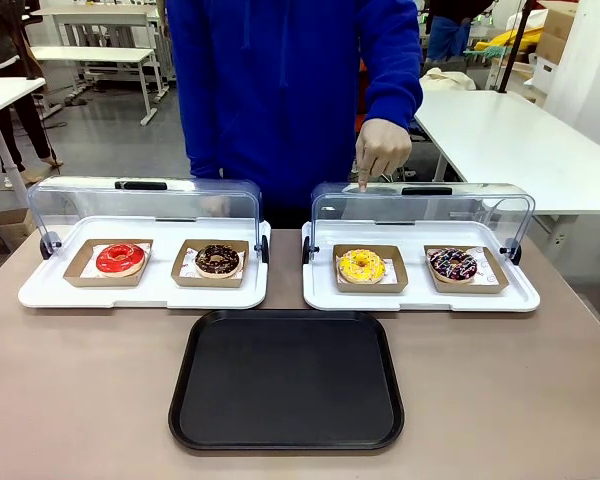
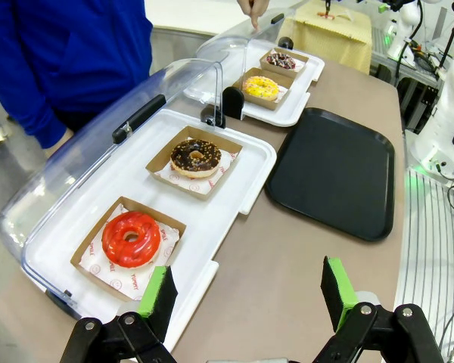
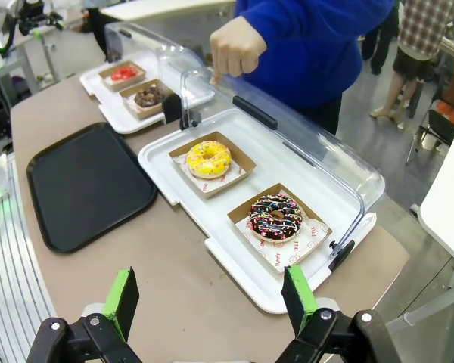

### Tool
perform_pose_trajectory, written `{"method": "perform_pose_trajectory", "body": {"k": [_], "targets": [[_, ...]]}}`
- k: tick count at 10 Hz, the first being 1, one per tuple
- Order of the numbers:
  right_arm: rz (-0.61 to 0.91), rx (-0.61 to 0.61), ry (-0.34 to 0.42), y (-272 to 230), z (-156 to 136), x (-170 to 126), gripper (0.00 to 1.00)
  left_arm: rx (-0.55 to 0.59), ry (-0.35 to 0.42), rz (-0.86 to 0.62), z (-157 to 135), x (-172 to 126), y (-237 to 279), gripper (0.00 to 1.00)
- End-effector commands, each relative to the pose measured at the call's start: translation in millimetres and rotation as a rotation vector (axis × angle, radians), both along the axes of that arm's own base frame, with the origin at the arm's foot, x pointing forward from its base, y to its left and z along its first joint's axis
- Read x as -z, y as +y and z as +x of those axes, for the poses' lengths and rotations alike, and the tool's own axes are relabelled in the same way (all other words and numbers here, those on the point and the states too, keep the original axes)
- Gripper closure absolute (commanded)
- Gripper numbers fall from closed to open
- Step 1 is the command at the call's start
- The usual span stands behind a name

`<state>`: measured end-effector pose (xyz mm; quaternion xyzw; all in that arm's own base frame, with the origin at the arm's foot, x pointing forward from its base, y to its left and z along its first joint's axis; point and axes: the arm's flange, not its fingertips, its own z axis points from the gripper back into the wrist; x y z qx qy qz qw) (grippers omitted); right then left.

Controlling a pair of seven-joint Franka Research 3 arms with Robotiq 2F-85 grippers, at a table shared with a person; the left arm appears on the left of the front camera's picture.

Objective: Move the third donut from the left to the tray.
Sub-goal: Pick up the Paper togo box containing the Donut indicated by the person and place it on the Handle tray.

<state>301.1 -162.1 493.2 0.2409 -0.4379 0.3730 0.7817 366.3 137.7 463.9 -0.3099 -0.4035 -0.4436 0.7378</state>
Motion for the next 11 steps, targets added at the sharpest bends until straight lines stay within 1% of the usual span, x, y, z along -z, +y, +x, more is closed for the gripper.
{"method": "perform_pose_trajectory", "body": {"k": [1,2,3,4,5,8,10,11], "targets": [[-0.05,-0.019,0.002,19.5,11.8,-16.2,0.0,0.009,-0.026,-0.018,2.2,-0.8,1.4,0.0],[-0.123,-0.033,0.016,46.8,28.3,-29.4,0.0,0.009,-0.026,-0.018,2.2,-0.8,1.4,0.0],[-0.187,-0.054,0.032,71.9,45.8,-34.3,0.0,0.009,-0.026,-0.018,2.2,-0.8,1.4,0.0],[-0.244,-0.079,0.049,101.1,60.5,-34.0,0.0,0.009,-0.026,-0.018,2.2,-0.8,1.4,0.0],[-0.312,-0.104,0.06,132.8,72.2,-26.5,0.0,0.009,-0.026,-0.018,2.2,-0.8,1.4,0.0],[-0.563,-0.219,0.083,221.1,89.5,19.7,0.0,0.009,-0.026,-0.018,2.2,-0.8,1.4,0.0],[-0.702,-0.275,0.066,258.0,99.4,49.4,0.0,0.009,-0.026,-0.018,2.2,-0.8,1.4,0.0],[-0.768,-0.289,0.051,268.7,106.2,69.2,0.0,0.009,-0.026,-0.018,2.2,-0.8,1.4,0.0]]}}
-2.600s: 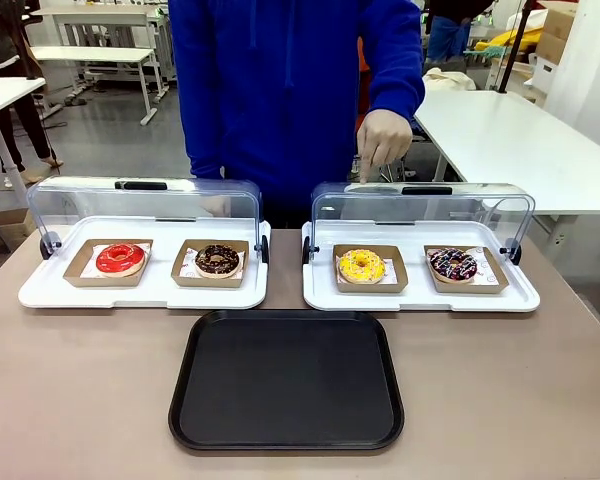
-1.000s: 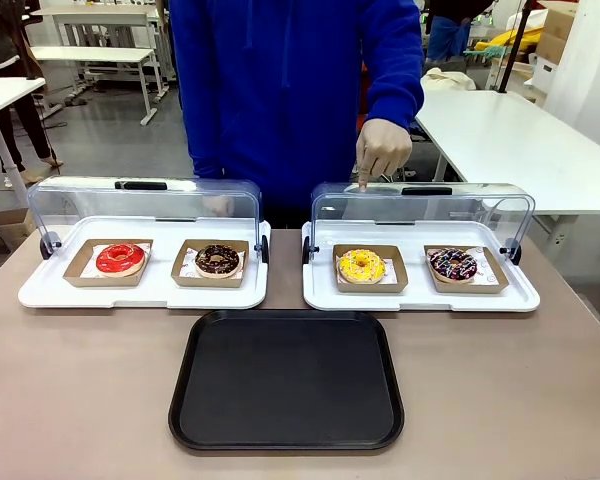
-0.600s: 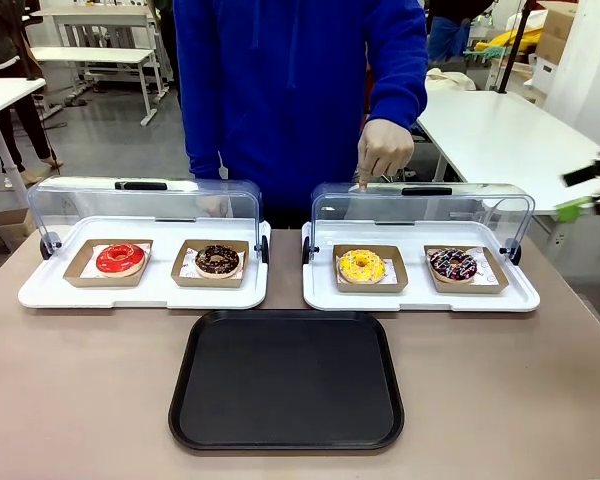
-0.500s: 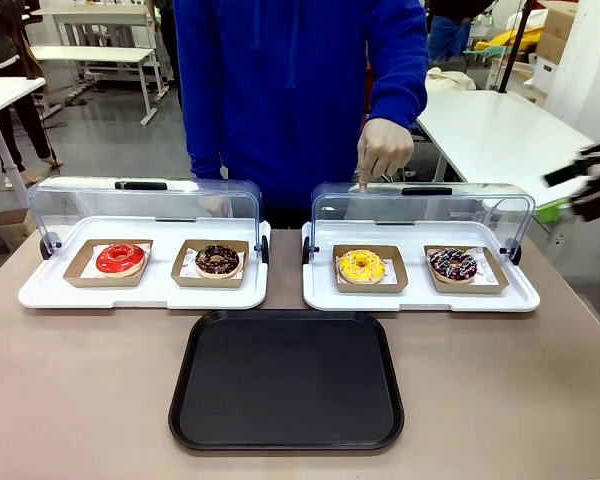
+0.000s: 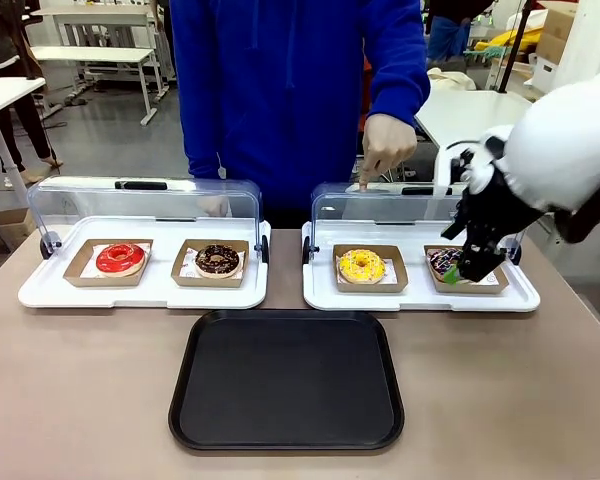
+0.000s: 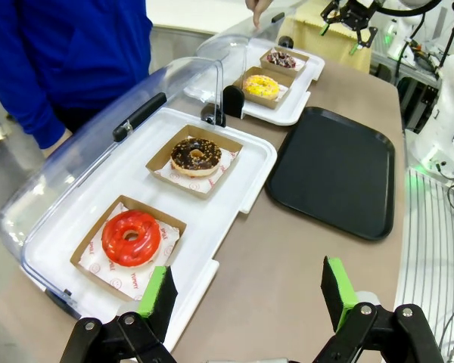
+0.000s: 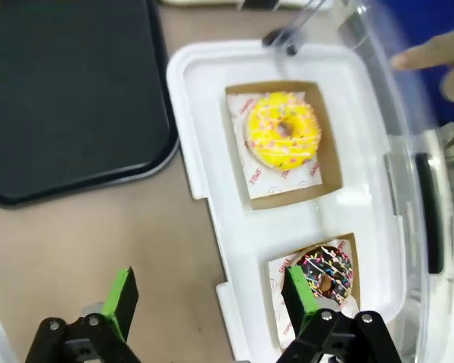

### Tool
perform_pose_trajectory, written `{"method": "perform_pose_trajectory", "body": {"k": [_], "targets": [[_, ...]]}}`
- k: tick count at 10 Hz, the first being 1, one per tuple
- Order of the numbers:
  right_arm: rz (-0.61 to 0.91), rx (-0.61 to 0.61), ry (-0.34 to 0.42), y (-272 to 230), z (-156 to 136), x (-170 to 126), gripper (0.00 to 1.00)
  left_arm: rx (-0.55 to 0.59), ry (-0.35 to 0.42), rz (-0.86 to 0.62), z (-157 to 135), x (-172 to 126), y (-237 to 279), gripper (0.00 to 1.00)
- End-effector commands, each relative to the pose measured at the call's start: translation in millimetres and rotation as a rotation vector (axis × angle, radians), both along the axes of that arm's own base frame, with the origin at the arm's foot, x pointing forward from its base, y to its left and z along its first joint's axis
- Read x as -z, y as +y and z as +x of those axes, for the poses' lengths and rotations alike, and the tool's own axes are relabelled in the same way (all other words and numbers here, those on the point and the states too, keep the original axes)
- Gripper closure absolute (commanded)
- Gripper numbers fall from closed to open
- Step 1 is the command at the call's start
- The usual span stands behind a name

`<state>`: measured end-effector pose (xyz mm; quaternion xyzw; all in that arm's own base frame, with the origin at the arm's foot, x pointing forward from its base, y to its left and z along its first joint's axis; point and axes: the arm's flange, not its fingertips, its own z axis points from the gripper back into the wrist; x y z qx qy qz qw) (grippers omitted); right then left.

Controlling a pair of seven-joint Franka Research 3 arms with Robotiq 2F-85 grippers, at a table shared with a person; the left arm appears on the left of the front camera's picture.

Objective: Move the third donut from the left to the tray.
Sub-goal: Pick up the Paper togo box containing the Donut indicated by the person and place it on the Handle tray.

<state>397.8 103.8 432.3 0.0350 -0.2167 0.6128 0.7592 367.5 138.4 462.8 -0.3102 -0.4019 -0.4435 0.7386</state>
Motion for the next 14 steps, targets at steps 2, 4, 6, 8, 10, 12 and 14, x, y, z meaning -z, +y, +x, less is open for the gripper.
{"method": "perform_pose_trajectory", "body": {"k": [2,4,6,8,10,12,14], "targets": [[-0.051,0.019,-0.099,17.1,3.8,30.3,0.0,0.009,-0.029,-0.019,0.9,-1.9,0.6,0.0],[-0.049,-0.024,-0.012,8.2,4.1,16.0,0.0,0.009,-0.029,-0.019,0.9,-1.9,0.6,0.0],[-0.053,-0.029,-0.031,12.5,8.6,24.9,0.0,0.009,-0.029,-0.019,0.9,-1.9,0.6,0.0],[-0.138,-0.109,-0.152,40.6,18.2,52.4,0.0,0.009,-0.029,-0.019,0.9,-1.9,0.6,0.0],[-0.169,-0.132,-0.209,61.3,27.4,69.6,0.0,0.009,-0.029,-0.019,0.9,-1.9,0.6,0.0],[-0.182,-0.138,-0.207,69.8,40.1,86.5,0.0,0.009,-0.029,-0.019,0.9,-1.9,0.6,0.0],[-0.205,-0.153,-0.222,74.6,53.0,93.6,0.0,0.009,-0.029,-0.019,0.9,-1.9,0.6,0.0]]}}
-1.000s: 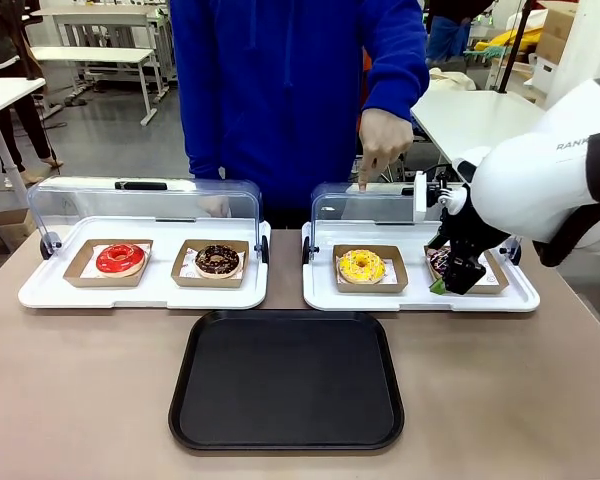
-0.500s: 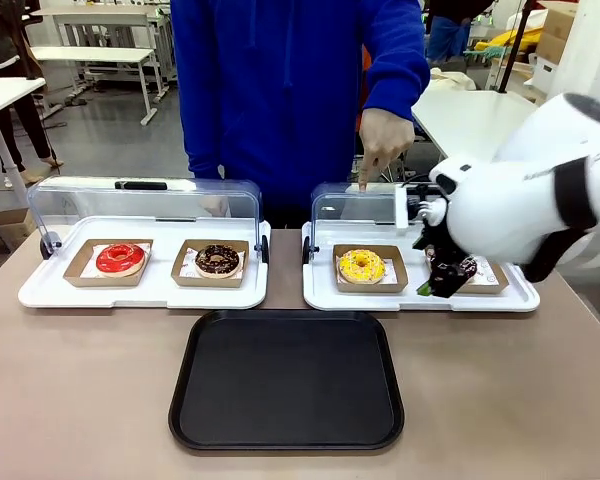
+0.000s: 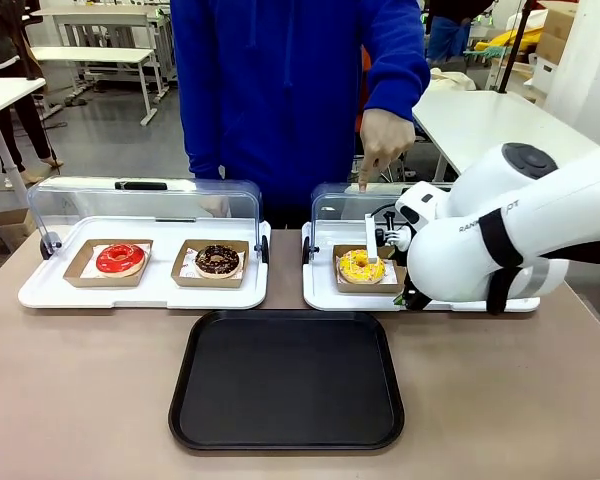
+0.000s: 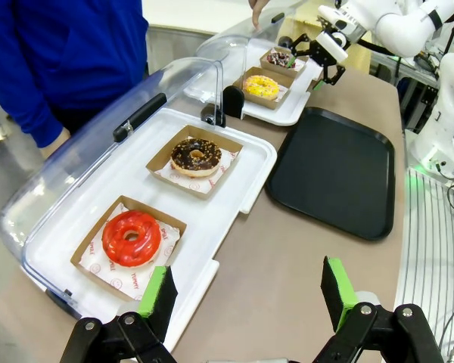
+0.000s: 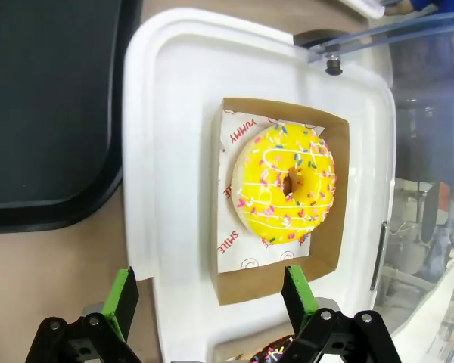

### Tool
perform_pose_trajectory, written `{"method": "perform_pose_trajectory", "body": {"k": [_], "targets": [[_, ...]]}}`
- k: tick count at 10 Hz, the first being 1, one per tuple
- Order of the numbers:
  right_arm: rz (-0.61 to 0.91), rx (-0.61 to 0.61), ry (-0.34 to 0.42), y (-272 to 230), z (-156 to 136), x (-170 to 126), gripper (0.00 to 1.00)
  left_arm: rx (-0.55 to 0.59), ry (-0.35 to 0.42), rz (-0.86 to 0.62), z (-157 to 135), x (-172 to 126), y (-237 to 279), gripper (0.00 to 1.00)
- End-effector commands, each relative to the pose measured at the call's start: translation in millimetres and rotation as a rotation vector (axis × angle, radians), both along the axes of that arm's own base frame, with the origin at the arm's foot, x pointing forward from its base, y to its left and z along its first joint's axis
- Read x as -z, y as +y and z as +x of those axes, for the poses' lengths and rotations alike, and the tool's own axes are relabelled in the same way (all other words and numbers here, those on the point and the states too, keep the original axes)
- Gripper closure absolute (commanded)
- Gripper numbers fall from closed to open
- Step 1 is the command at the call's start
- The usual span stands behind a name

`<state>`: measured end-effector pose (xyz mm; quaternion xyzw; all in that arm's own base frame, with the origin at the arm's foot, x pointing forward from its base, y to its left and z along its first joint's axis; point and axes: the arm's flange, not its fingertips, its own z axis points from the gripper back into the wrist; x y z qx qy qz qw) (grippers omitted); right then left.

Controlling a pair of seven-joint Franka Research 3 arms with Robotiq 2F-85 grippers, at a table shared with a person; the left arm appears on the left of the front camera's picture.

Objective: Move the third donut from the left to the tray.
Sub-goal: Pick up the Paper togo box containing the Donut indicated by the person and place it on the Handle tray.

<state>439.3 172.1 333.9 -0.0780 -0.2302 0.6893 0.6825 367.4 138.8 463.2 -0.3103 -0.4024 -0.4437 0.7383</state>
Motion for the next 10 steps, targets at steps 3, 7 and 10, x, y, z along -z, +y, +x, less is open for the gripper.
{"method": "perform_pose_trajectory", "body": {"k": [3,7,10], "targets": [[-0.038,0.019,-0.03,8.3,23.7,1.1,0.0,0.008,-0.028,-0.019,1.0,-1.4,0.2,0.0],[-0.034,0.034,-0.018,0.4,36.6,3.4,0.0,0.008,-0.028,-0.019,1.0,-1.4,0.2,0.0],[-0.047,0.047,0.007,-0.8,44.4,10.6,0.0,0.008,-0.028,-0.019,1.0,-1.4,0.2,0.0]]}}
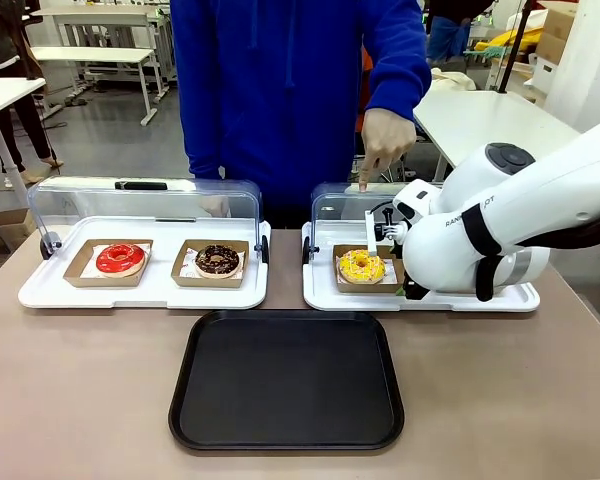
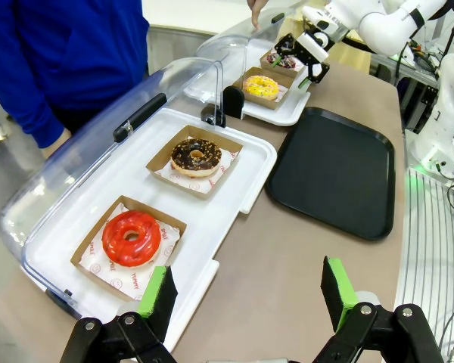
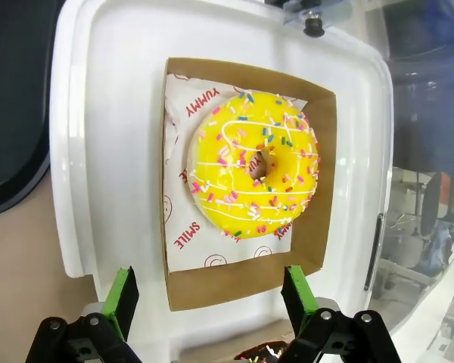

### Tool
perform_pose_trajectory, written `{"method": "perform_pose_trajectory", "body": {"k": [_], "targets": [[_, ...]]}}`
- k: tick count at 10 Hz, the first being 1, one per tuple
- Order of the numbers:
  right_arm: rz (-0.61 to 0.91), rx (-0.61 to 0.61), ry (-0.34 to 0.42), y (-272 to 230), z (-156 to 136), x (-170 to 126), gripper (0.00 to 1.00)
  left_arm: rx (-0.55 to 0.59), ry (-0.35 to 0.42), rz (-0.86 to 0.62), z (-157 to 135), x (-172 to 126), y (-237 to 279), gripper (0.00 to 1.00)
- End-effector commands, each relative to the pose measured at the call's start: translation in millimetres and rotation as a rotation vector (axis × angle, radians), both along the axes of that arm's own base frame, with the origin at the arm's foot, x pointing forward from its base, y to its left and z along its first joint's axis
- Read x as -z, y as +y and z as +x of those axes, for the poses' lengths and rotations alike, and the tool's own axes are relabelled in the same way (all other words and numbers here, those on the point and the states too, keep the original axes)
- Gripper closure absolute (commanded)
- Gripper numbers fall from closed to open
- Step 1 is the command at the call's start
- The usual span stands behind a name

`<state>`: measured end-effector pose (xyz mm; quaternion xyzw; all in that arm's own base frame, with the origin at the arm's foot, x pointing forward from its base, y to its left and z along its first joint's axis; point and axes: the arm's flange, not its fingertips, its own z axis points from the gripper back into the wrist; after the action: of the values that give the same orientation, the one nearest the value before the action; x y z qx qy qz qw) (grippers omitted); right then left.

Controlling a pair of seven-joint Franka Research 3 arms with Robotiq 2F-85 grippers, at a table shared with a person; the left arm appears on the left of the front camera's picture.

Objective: Move the third donut from the left to the tray.
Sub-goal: Pick up the Paper togo box containing the Donut indicated by the person and place it on the Handle tray.

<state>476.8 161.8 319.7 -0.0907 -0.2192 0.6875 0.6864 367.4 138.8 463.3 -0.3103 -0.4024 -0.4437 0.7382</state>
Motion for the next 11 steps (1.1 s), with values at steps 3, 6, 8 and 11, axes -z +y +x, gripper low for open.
{"method": "perform_pose_trajectory", "body": {"k": [3,6,8,11], "targets": [[-0.016,0.034,0.019,8.3,11.1,2.9,0.0,0.008,-0.028,-0.019,1.0,-1.4,0.2,0.0],[-0.009,0.037,0.027,8.6,14.1,8.9,0.0,0.008,-0.028,-0.019,1.0,-1.4,0.2,0.0],[-0.022,0.042,0.046,8.0,13.5,10.7,0.59,0.008,-0.028,-0.019,1.0,-1.4,0.2,0.0],[-0.029,0.039,0.061,8.9,14.0,11.6,1.0,0.008,-0.028,-0.019,1.0,-1.4,0.2,0.0]]}}
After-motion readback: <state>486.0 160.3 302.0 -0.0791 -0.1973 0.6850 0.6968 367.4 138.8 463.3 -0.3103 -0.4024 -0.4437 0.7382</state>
